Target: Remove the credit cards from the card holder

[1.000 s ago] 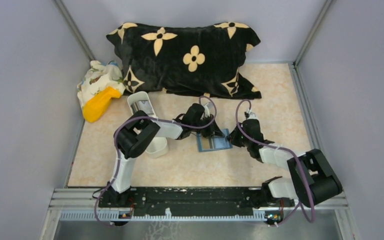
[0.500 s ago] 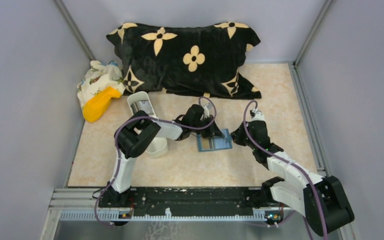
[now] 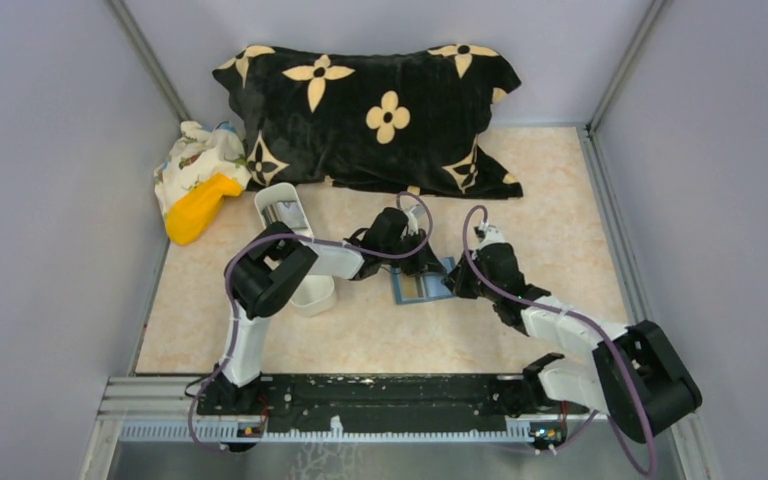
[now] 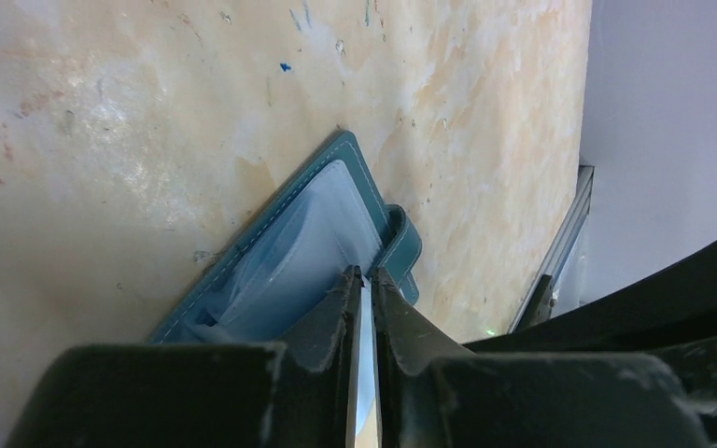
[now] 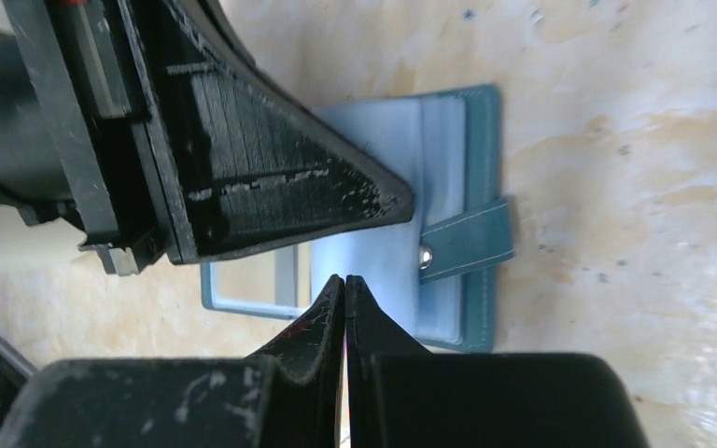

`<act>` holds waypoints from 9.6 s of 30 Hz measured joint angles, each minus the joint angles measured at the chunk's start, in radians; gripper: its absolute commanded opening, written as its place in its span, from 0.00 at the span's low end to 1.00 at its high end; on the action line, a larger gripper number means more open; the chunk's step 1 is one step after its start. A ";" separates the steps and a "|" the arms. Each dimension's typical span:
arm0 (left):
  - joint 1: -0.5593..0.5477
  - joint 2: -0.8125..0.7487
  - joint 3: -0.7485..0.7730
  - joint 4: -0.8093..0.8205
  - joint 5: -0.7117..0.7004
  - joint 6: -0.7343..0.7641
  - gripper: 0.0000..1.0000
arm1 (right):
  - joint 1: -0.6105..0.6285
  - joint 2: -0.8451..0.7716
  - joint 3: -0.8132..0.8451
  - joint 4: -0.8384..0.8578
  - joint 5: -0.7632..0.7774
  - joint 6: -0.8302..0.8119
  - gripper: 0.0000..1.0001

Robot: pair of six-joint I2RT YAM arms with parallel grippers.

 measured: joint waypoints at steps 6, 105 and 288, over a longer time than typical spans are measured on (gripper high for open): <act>0.000 -0.032 -0.012 -0.020 -0.021 0.011 0.14 | 0.037 0.120 -0.006 0.098 -0.027 0.030 0.00; 0.053 -0.249 -0.147 -0.306 -0.285 0.071 0.27 | 0.037 0.367 0.108 0.246 -0.023 0.070 0.36; 0.142 -0.084 0.090 -0.333 -0.018 0.342 0.23 | -0.124 0.563 0.309 0.196 -0.156 -0.094 0.00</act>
